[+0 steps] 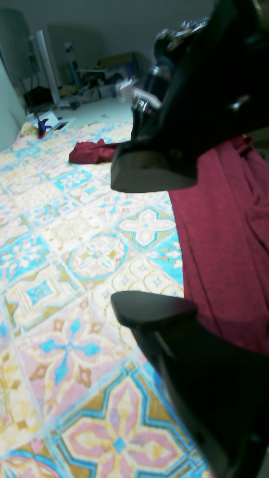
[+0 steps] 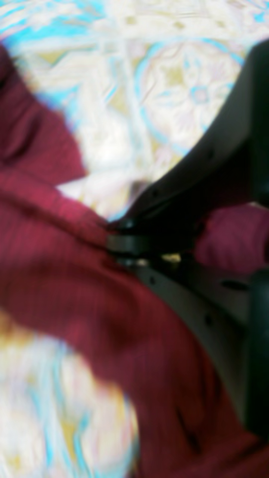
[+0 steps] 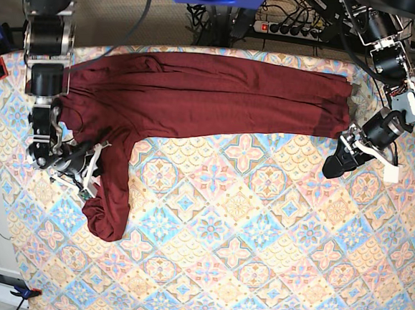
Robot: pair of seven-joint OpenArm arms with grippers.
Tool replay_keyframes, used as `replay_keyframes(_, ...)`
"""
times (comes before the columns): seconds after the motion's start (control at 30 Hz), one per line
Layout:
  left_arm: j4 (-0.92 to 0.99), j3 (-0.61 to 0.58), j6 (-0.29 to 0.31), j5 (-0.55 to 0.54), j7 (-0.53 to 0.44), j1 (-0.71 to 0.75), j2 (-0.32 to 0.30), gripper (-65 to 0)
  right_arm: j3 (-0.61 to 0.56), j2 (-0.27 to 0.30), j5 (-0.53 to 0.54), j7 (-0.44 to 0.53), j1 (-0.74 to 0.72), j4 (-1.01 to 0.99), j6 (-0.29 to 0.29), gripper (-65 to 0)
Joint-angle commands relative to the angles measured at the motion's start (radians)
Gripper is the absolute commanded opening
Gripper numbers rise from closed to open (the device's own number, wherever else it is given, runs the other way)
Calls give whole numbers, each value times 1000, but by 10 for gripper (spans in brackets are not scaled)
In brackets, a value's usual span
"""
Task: Layout the t-shirt on the table in an organized manner, then fold the t-shirt properly
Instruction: 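Grasp the hanging sleeve with the right gripper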
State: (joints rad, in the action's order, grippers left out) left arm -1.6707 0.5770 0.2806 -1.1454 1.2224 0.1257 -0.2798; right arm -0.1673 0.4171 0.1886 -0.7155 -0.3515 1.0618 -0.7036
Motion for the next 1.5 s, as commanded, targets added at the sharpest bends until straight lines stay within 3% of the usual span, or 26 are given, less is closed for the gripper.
replay_keyframes(0.0, -6, 7, 6, -21, -20, -14, -16, -246, 38, 24, 5, -3, 2, 70, 5, -650)
replay_keyframes(0.13, 36, 7, 6, -23, -20, -21, -16, -247, 139, 24, 5, -80, 119, 285, 5, -650)
replay_keyframes(0.3, 37, 7, 6, -21, -20, -37, -16, -248, 209, 27, 5, -95, 286, 529, 5, -650)
replay_keyframes(0.53, 37, 5, 6, -21, -20, -39, -9, -249, 209, 27, 5, -94, 512, 806, 5, -650)
replay_keyframes(0.73, 37, 4, 6, -21, -20, -39, -9, -250, 208, 27, 5, -94, 661, 884, 5, -650)
replay_keyframes(1.1, 39, 1, 6, -20, -20, -39, -9, -251, 74, 38, 4, -94, 684, 901, 5, -650)
replay_keyframes(1.3, 39, -1, 6, -20, -20, -37, -8, -251, -71, 147, 4, -94, 673, 901, 5, -650)
replay_keyframes(1.47, 39, -1, 6, -20, -14, -37, -8, -251, -271, 223, 4, -94, 590, 897, 5, -648)
